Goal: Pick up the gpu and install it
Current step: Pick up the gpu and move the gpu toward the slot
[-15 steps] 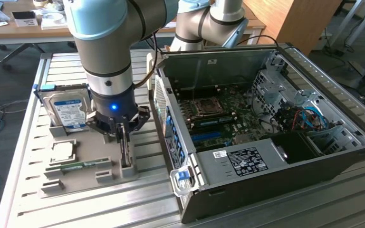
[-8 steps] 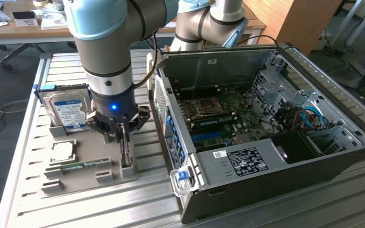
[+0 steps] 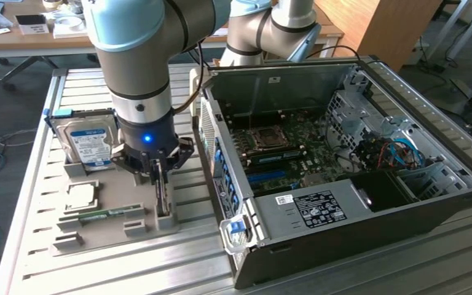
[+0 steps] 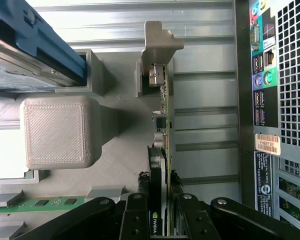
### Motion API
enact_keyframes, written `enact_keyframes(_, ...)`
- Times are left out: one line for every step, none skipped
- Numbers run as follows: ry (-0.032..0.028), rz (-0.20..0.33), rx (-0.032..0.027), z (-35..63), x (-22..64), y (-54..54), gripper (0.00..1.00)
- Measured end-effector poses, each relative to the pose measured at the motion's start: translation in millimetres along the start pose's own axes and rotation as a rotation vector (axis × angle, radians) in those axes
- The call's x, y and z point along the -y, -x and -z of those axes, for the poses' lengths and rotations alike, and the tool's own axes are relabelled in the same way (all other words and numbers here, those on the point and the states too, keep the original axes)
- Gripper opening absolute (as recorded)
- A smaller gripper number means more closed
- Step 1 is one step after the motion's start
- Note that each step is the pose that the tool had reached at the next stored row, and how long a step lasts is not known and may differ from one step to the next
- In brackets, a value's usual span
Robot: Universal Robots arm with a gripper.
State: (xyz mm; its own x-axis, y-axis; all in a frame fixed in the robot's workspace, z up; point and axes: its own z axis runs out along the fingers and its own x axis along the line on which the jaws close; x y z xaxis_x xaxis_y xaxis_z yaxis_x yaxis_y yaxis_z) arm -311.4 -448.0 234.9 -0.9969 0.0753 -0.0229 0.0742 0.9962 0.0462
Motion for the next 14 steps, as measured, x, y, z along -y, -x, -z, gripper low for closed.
enact_keyframes(-0.0002,0.000,-0.0001,0.8,0.0,0.0,0.27)
enact_keyframes(-0.0002,0.000,-0.0002,1.4,0.0,0.0,0.27)
enact_keyframes(-0.0001,0.000,-0.0002,5.1,-0.2,0.1,0.27)
enact_keyframes(-0.0001,0.000,-0.0003,6.6,-0.2,0.1,0.27)
enact_keyframes(0.0000,0.000,-0.0002,7.8,-0.3,0.1,0.27)
enact_keyframes(0.0000,0.000,-0.0002,9.2,-0.4,0.1,0.27)
enact_keyframes(0.0000,0.000,-0.0002,11.1,-0.5,0.2,0.27)
enact_keyframes(0.0000,0.000,-0.0002,13.2,-0.6,0.2,0.27)
enact_keyframes(0.0000,0.000,-0.0002,15.5,-0.7,0.3,0.27)
enact_keyframes(0.0000,0.000,-0.0002,17.7,-0.8,0.3,0.27)
enact_keyframes(0.0001,0.000,-0.0001,20.3,-0.9,0.4,0.27)
enact_keyframes(0.0001,0.000,-0.0002,23.1,-1.0,0.5,0.27)
enact_keyframes(0.0000,0.000,-0.0002,25.8,-1.1,0.5,0.27)
enact_keyframes(0.0001,0.000,-0.0001,28.8,-1.3,0.6,0.27)
